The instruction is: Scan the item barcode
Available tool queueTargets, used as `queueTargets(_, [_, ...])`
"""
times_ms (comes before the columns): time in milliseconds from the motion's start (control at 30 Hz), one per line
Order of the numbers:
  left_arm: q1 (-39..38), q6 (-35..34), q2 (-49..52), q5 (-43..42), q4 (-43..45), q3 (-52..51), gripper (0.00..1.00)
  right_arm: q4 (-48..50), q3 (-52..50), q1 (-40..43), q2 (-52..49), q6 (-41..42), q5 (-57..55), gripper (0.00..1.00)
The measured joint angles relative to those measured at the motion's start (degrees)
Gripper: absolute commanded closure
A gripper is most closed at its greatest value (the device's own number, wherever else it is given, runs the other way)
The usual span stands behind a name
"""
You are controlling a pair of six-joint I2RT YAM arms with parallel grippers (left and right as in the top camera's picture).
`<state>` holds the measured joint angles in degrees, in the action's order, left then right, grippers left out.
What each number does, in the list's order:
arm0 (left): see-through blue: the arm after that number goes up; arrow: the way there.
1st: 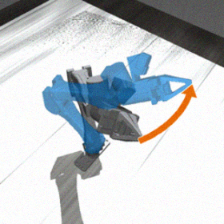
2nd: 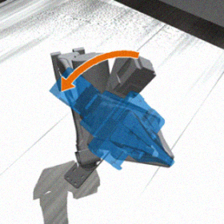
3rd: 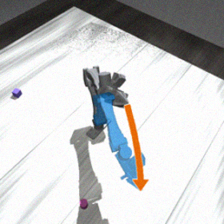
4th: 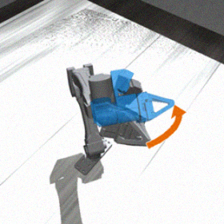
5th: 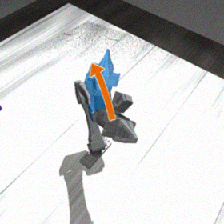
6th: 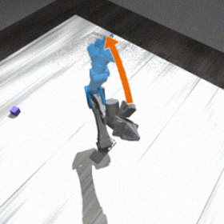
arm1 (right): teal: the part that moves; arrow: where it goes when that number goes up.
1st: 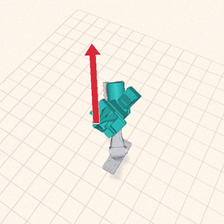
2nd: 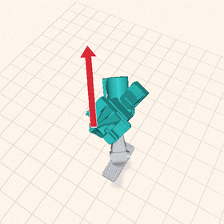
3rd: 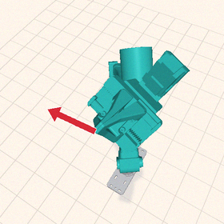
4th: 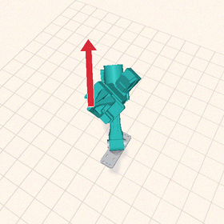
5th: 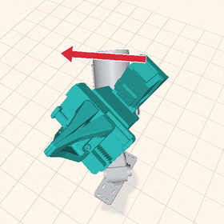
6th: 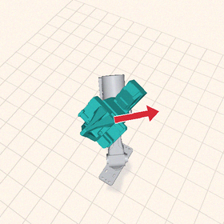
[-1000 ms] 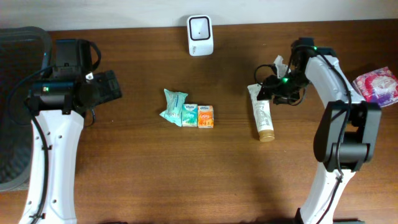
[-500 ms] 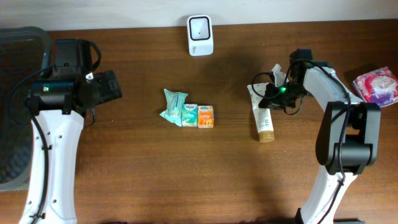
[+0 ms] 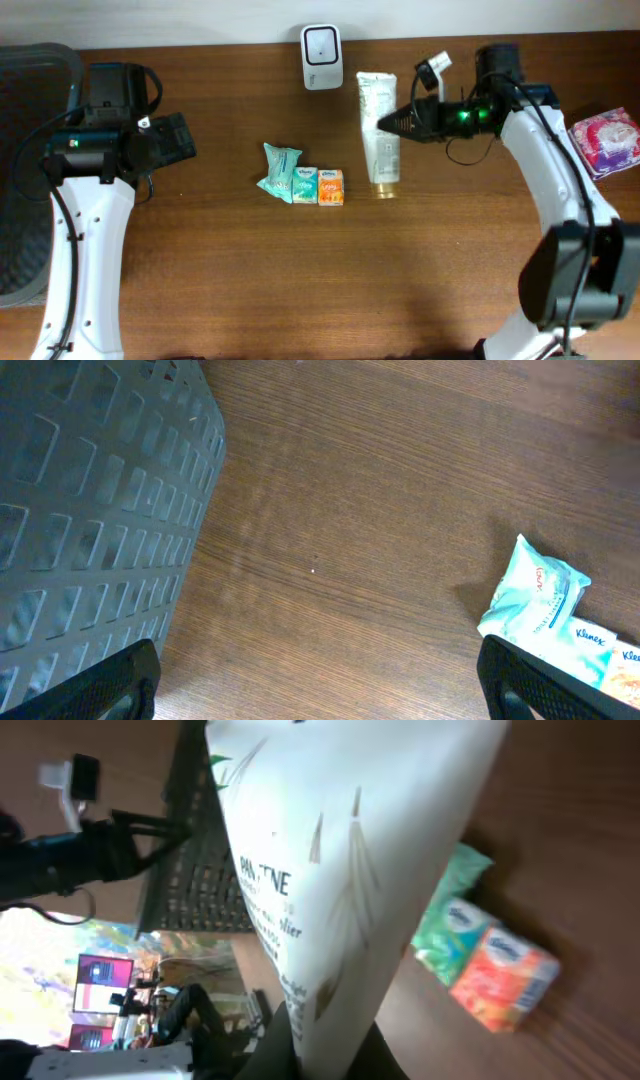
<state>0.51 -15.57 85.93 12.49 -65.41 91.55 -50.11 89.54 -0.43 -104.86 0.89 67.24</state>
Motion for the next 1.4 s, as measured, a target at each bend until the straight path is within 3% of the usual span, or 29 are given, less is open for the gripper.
queueTargets(67, [0.0, 0.0, 0.0, 0.0, 0.0, 0.0, 0.01, 5.4, 0.1, -2.4, 2.7, 6.4, -4.0, 0.96])
queueTargets(133, [0.0, 0.0, 0.0, 0.0, -0.1, 0.0, 0.01, 15.1, 0.5, -9.7, 4.5, 19.9, -12.2, 0.96])
queueTargets(200, [0.0, 0.0, 0.0, 0.0, -0.1, 0.0, 0.01, 20.5, 0.4, -14.7, 4.5, 27.8, -16.2, 0.96])
queueTargets(433, [0.0, 0.0, 0.0, 0.0, 0.0, 0.0, 0.01, 20.0, 0.4, -18.3, 4.5, 37.4, -20.7, 0.96])
queueTargets(700, [0.0, 0.0, 0.0, 0.0, 0.0, 0.0, 0.01, 19.9, 0.4, -18.3, 4.5, 37.9, -20.9, 0.96])
queueTargets(800, [0.0, 0.0, 0.0, 0.0, 0.0, 0.0, 0.01, 14.6, 0.4, -18.3, 4.5, 33.3, -25.7, 0.96])
queueTargets(1000, [0.0, 0.0, 0.0, 0.0, 0.0, 0.0, 0.01, -9.1, 0.5, -18.4, 4.5, 29.8, -73.3, 0.96])
queueTargets(1133, [0.0, 0.0, 0.0, 0.0, -0.1, 0.0, 0.01, -9.7, -1.8, -18.3, -2.9, 25.4, -92.0, 0.96])
queueTargets(1167, [0.0, 0.0, 0.0, 0.0, 0.0, 0.0, 0.01, -9.9, -2.2, -18.3, -6.4, 24.6, -94.4, 0.94])
queueTargets(1300, [0.0, 0.0, 0.0, 0.0, 0.0, 0.0, 0.01, -10.5, -3.3, -18.3, -13.2, 22.2, -98.3, 0.71])
queueTargets(1400, [0.0, 0.0, 0.0, 0.0, 0.0, 0.0, 0.01, -10.6, -2.6, -18.3, -13.2, 21.5, -89.4, 0.61])
